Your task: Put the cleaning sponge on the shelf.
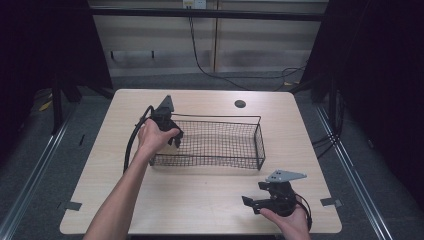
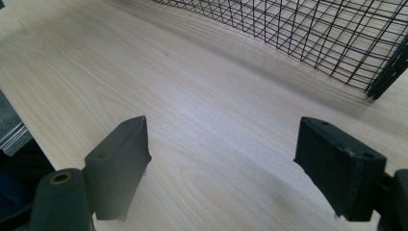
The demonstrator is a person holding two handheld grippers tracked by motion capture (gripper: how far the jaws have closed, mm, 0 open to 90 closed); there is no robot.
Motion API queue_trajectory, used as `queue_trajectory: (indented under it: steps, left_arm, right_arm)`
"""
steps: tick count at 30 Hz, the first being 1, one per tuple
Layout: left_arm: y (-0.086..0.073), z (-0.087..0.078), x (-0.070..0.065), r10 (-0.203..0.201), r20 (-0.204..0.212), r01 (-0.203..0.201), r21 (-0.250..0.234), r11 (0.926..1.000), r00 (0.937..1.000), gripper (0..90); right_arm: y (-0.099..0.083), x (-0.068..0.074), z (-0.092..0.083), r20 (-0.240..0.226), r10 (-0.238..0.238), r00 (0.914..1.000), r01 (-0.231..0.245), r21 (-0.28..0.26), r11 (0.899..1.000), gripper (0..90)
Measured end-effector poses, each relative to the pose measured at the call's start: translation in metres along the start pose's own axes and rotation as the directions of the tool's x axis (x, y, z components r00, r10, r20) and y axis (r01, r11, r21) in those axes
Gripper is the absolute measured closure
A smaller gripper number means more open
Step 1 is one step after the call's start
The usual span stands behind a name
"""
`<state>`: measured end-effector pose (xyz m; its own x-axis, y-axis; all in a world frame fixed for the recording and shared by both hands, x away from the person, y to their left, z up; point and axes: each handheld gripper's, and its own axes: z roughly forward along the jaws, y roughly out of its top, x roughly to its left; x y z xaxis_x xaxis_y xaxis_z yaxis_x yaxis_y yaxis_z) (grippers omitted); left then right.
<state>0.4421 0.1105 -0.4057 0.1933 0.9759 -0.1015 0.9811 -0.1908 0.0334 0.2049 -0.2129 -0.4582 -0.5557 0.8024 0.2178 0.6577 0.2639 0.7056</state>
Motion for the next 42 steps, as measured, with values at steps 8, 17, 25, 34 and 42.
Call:
queue_trajectory:
  steps: [8, 17, 25, 34, 42]
  left_arm:
    - [0.000, 0.009, 0.005, -0.024, -0.009, 0.024, 0.011, 0.9996, 0.9997, 27.4]
    - [0.000, 0.017, 0.004, -0.047, -0.033, 0.047, 0.018, 0.9987, 0.9984, 27.3]
    - [-0.001, 0.024, 0.005, -0.046, -0.049, 0.047, 0.028, 0.9985, 0.9977, 27.3]
    - [-0.001, 0.030, 0.000, -0.065, -0.090, 0.069, 0.034, 0.9971, 0.9938, 27.1]
    - [0.000, 0.035, -0.003, -0.083, -0.090, 0.087, 0.035, 0.9956, 0.9924, 26.9]
  right_arm:
    - [0.000, 0.000, 0.000, -0.001, 0.001, 1.0000, -0.001, 0.001, 1.000, 19.1]
    - [0.000, 0.000, -0.001, -0.003, 0.000, 1.0000, 0.000, -0.001, 1.000, 19.1]
    - [0.000, 0.000, -0.001, -0.005, -0.003, 1.0000, 0.003, -0.002, 1.000, 19.1]
    - [0.000, 0.000, 0.000, -0.007, -0.002, 1.0000, 0.002, -0.001, 1.000, 19.1]
    - [0.000, 0.000, -0.001, -0.008, -0.003, 1.0000, 0.003, -0.003, 1.000, 19.1]
